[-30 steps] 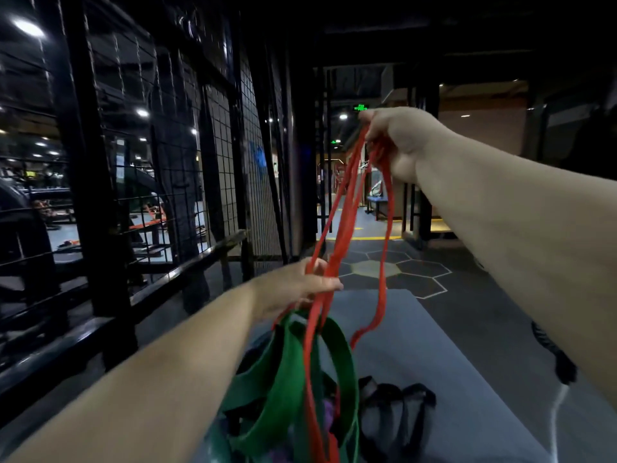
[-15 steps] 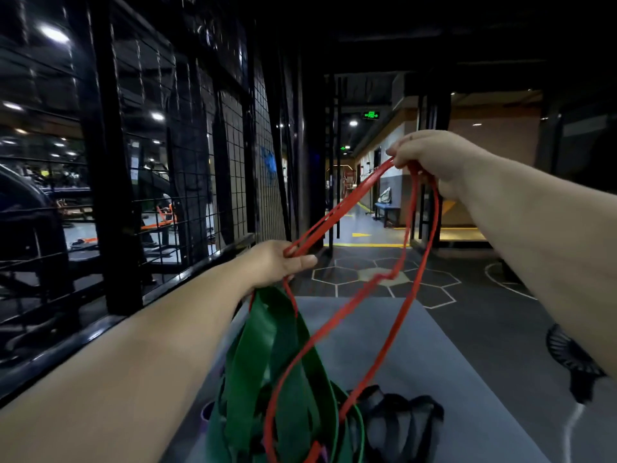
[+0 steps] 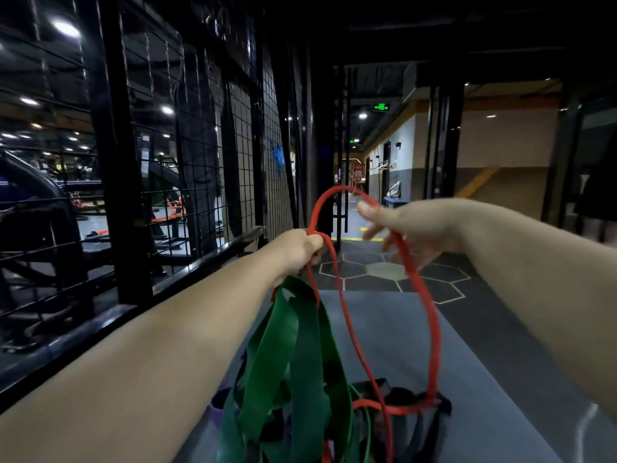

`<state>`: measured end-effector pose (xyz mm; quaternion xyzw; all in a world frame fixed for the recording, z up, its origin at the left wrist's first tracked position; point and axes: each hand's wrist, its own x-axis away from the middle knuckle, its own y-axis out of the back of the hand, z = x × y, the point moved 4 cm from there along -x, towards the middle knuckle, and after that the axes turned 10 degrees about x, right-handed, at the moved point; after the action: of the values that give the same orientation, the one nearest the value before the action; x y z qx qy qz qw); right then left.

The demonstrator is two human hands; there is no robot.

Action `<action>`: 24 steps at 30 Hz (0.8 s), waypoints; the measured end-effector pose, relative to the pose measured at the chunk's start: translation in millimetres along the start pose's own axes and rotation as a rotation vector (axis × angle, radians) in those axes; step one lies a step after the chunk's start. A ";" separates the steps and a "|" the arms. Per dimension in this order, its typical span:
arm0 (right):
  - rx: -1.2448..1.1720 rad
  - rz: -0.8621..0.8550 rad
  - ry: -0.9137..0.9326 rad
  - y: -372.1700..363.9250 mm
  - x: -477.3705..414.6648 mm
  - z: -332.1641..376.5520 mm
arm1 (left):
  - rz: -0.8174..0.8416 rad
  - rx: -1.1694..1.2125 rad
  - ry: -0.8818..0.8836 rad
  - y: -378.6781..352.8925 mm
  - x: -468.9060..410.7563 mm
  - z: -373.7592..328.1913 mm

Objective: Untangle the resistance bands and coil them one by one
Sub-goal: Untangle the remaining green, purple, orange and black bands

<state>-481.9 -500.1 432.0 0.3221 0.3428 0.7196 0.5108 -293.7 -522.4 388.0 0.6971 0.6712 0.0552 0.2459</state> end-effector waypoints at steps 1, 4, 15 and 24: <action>-0.010 0.017 0.017 -11.3 -2.5 0.0 | 0.016 -0.024 0.007 -4.9 -0.8 -0.1; -0.241 -0.001 0.112 -37.6 -11.6 -1.9 | 0.138 -0.120 0.033 -22.4 3.8 -2.2; -0.452 0.202 0.128 -116.8 -23.1 -24.1 | 0.201 -0.241 0.097 -35.7 10.8 35.9; -0.550 0.006 0.116 -121.6 -29.3 -57.1 | 0.144 -0.041 0.063 -23.0 35.1 85.8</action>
<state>-457.8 -508.0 296.8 0.1304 0.1624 0.8043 0.5565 -276.4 -512.2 294.6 0.7364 0.6254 0.1082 0.2343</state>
